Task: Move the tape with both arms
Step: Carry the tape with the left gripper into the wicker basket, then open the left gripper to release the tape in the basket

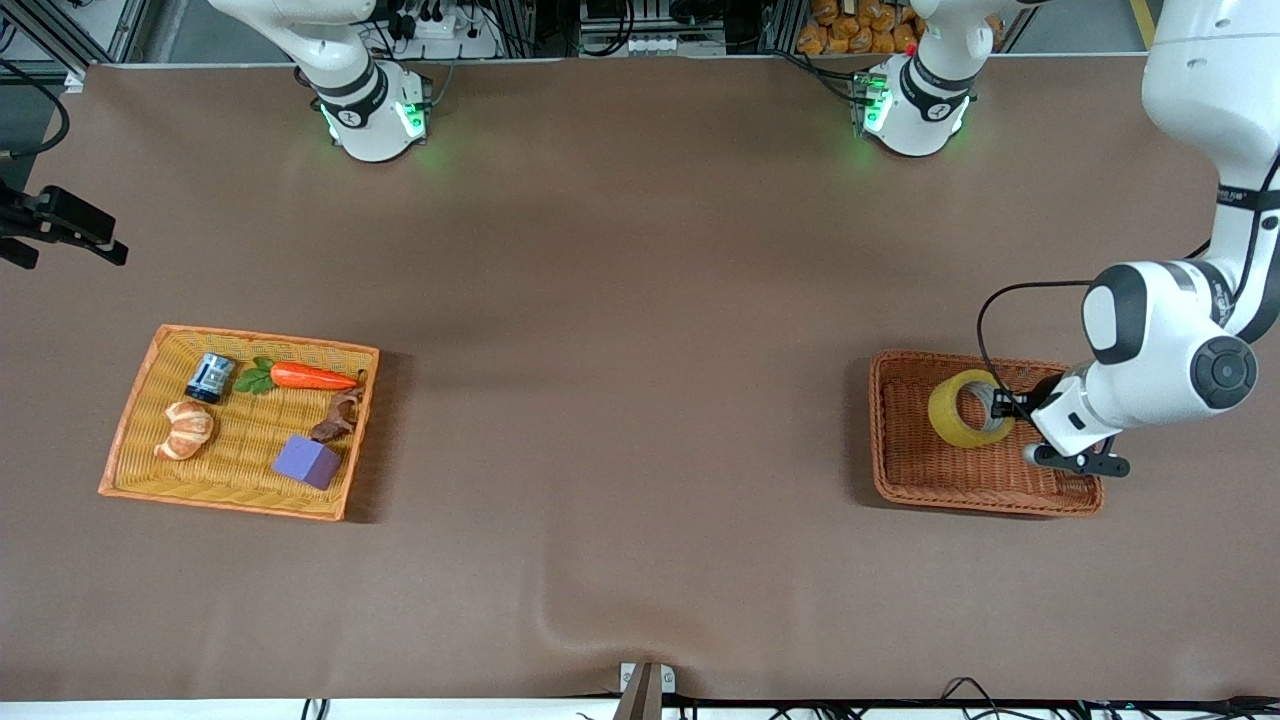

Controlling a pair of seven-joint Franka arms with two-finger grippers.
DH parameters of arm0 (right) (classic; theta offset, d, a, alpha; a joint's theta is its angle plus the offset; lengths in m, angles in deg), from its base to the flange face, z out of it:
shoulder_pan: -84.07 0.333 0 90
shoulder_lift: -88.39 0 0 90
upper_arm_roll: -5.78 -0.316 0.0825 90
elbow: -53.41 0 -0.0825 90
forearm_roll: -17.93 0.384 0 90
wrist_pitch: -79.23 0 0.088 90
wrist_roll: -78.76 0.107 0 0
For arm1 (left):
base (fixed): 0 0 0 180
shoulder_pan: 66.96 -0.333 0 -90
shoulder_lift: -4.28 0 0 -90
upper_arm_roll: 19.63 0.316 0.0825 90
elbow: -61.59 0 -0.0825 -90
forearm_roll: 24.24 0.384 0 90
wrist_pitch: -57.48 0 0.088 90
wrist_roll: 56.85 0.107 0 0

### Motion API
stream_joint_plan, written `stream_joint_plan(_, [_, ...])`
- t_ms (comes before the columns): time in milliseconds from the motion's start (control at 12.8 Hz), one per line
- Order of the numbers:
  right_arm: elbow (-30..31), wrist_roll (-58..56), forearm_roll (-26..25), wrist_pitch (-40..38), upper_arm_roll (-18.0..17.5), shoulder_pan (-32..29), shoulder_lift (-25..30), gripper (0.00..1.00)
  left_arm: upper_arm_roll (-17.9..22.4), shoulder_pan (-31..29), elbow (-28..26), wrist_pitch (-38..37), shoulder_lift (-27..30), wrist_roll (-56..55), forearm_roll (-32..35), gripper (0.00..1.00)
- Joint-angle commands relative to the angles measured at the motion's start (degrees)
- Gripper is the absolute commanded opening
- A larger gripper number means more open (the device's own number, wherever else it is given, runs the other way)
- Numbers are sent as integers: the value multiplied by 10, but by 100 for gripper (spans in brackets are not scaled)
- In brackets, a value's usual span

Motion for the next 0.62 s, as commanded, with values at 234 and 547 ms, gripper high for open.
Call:
stream_joint_plan(234, [-4, -7, -4, -44, -9, -8, 16, 100, -8, -4, 79, -19, -24, 42, 0, 100])
stream_joint_plan(547, [-8, -6, 5, -50, -7, -12, 20, 100, -28, 5, 85, -78, 66, -24, 1, 100])
